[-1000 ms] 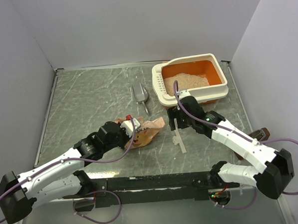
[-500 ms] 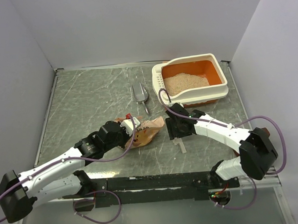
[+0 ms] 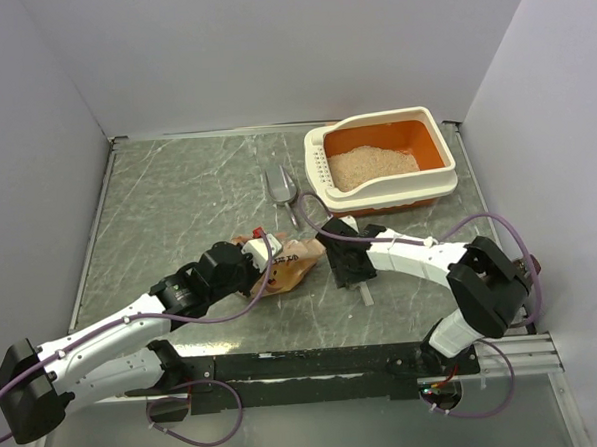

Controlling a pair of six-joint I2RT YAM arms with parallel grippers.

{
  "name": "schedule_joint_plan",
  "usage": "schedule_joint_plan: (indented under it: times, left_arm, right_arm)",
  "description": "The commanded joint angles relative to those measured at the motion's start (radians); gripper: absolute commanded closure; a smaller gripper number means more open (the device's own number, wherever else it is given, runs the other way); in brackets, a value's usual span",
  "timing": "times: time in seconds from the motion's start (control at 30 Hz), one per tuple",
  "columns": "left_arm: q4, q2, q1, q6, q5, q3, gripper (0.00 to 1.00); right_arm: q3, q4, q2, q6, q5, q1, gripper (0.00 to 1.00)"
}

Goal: Fill the litter box with clean litter

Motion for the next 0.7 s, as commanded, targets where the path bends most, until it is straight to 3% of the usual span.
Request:
schedule_joint_plan:
  times: [0.0, 0.13, 0.5, 0.67]
  left_arm:
    - [-0.032, -0.004, -0.001, -0.017, -0.014, 0.019, 0.99]
    - [-0.032, -0.006, -0.001, -0.017, -0.011, 0.017, 0.99]
    - [-0.035, 0.005, -0.003, -0.02, -0.007, 0.019, 0.99]
    - [-0.035, 0.004, -0.003, -0.018, -0.005, 0.017, 0.99]
  right_arm:
    - [0.023, -0.008, 0.032, 0.027, 0.072, 0.005, 0.41]
    - [0.031, -0.009, 0.057, 0.035, 0.098, 0.007, 0.43]
    - [0.04, -0.011, 0.055, 0.037, 0.116, 0.007, 0.65]
    - [0.034, -0.012, 0.055, 0.038, 0.127, 0.007, 0.82]
